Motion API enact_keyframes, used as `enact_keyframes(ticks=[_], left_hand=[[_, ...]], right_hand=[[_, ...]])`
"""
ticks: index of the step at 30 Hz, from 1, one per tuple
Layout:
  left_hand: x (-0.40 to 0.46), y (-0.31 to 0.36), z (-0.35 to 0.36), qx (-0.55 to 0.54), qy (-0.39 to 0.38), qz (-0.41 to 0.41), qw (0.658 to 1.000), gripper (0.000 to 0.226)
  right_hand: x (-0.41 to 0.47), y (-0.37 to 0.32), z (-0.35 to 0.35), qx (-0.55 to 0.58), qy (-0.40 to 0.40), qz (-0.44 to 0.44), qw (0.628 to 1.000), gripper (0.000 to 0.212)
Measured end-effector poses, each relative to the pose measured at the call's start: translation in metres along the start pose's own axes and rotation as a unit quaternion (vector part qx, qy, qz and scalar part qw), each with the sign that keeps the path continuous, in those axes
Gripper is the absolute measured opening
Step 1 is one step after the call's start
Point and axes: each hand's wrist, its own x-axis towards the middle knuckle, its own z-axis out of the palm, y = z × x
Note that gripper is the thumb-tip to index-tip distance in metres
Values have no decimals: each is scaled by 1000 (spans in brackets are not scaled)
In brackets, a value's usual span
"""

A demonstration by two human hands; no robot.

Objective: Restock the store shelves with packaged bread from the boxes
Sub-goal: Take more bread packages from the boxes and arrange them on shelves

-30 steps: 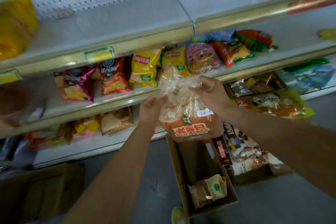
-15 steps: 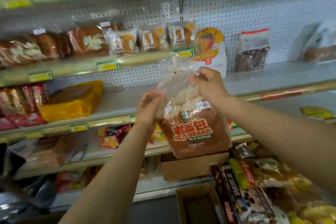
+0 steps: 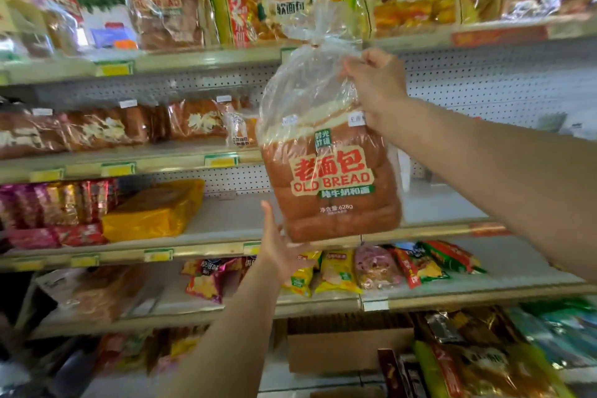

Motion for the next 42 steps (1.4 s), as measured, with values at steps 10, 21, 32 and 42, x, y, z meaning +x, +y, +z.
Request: enact_keyframes(ticks=[10, 21, 32, 42], left_hand=[[-24, 6, 17, -181, -78, 41, 980, 86], [-44, 37, -3, -220, -43, 110, 968, 68], [-59, 139, -70, -137, 30, 190, 972, 63], [-63, 289, -189, 78, 96, 249, 961, 57]], right_hand=[[1, -8, 12, 21, 5, -1, 1000, 23], [2, -29, 27, -11, -169, -22, 985, 62], [-62, 72, 95, 74, -358, 187, 912, 123], [-77, 64, 257, 180, -308, 127, 925, 82]])
